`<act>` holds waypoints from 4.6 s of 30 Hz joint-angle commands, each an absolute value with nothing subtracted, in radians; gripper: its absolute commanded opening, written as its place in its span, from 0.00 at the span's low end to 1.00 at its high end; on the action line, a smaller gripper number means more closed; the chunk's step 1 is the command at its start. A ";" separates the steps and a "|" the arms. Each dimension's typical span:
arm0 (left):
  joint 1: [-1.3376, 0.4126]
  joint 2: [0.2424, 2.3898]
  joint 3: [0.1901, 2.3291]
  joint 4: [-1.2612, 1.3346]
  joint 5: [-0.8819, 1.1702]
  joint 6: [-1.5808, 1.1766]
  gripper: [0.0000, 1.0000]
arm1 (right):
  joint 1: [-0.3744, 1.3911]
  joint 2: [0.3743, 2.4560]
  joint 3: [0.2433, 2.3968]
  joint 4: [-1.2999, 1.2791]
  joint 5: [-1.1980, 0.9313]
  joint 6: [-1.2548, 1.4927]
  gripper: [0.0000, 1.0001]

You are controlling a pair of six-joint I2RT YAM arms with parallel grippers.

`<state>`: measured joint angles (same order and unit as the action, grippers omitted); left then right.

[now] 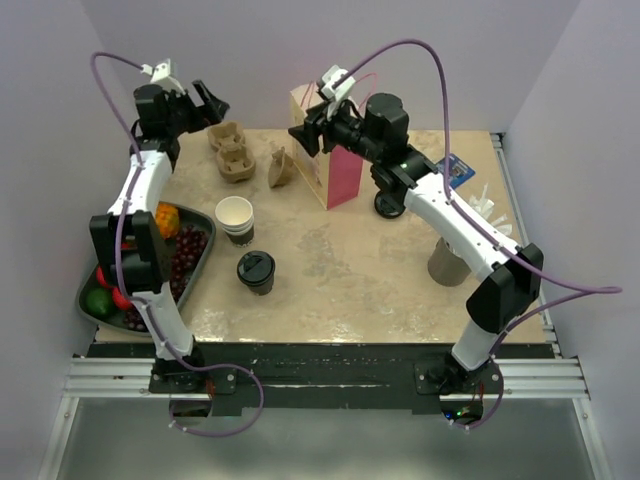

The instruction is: Pack the takeout coffee

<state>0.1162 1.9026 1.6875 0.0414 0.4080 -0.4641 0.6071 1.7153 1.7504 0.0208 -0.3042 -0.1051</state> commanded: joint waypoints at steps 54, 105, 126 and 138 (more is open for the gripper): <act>0.184 2.059 1.746 0.024 0.432 -0.440 0.31 | 0.532 1.612 1.588 -0.063 -0.264 -0.103 0.63; -0.584 1.632 0.992 0.278 0.594 -0.368 0.29 | 0.270 0.963 1.350 -0.862 -0.639 -0.722 0.62; -0.500 1.663 1.154 0.060 0.639 -0.294 0.84 | 0.690 1.357 1.253 -0.999 -0.618 -1.252 0.55; -0.288 1.523 1.204 0.044 0.729 -0.357 0.86 | 0.773 1.559 1.229 -0.890 -0.511 -1.212 0.44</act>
